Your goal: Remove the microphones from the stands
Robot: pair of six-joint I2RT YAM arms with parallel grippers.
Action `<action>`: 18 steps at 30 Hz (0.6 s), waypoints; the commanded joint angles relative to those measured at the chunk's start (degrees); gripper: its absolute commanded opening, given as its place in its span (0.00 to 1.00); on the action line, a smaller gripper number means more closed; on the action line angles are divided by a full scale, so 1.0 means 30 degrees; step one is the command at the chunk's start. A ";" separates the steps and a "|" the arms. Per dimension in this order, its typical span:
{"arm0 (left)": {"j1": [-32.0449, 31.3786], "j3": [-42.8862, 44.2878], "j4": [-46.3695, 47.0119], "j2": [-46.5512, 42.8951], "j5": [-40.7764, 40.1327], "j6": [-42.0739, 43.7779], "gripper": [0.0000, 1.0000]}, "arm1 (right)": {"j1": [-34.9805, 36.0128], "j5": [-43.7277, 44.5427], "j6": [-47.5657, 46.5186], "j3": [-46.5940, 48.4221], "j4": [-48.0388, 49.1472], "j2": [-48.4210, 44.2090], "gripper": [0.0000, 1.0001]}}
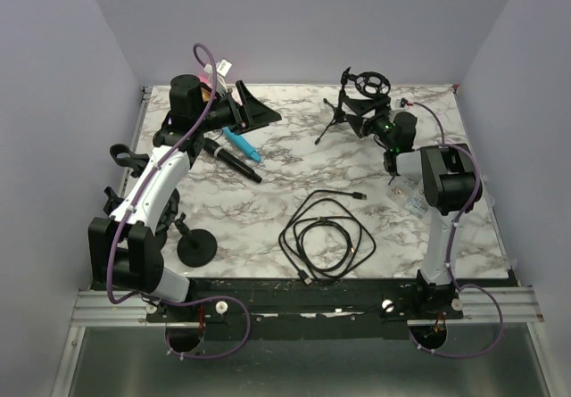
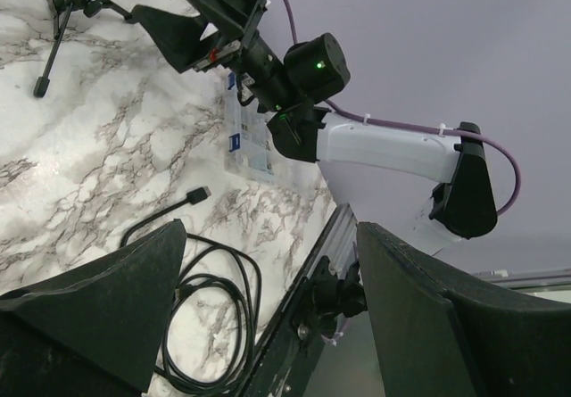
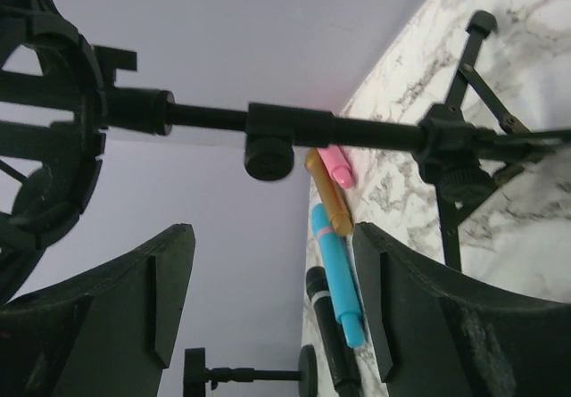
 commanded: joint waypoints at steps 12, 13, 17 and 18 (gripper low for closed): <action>0.0096 -0.0329 0.0926 -0.0457 0.0649 -0.0295 0.79 | -0.0066 -0.1303 -0.4100 -0.6082 -0.2379 -0.5852 0.82; 0.0066 -0.0331 0.0940 -0.0459 0.0649 -0.0315 0.80 | -0.0066 -0.1199 -0.4827 -0.6007 -0.3026 -0.6290 0.82; -0.0044 -0.0320 0.0893 -0.0445 0.0620 -0.0226 0.79 | -0.0066 -0.0612 -0.7878 -0.5037 -0.7047 -0.7699 0.82; -0.0067 -0.0301 0.0838 -0.0449 0.0620 -0.0203 0.80 | -0.0065 -0.0368 -0.8594 -0.4898 -0.8002 -0.8123 0.82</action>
